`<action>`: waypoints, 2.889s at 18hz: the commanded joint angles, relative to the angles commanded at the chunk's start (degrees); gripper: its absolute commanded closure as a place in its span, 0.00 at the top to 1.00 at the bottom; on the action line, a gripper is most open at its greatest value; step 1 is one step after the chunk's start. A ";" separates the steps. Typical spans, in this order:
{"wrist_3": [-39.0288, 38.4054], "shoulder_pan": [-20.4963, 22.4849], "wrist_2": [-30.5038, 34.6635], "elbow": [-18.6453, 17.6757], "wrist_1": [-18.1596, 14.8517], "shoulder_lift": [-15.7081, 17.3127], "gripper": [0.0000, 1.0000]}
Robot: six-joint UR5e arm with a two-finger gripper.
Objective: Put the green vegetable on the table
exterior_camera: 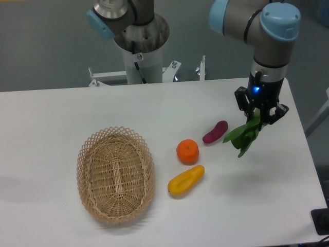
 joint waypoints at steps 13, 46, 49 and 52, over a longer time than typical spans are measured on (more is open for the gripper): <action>4.65 2.28 0.26 -3.60 0.62 0.17 0.39; 14.24 8.00 0.62 -11.25 13.62 -3.17 1.00; 13.71 7.91 0.18 -8.54 13.36 -1.32 1.00; 13.54 8.08 0.62 -4.23 9.08 0.35 1.00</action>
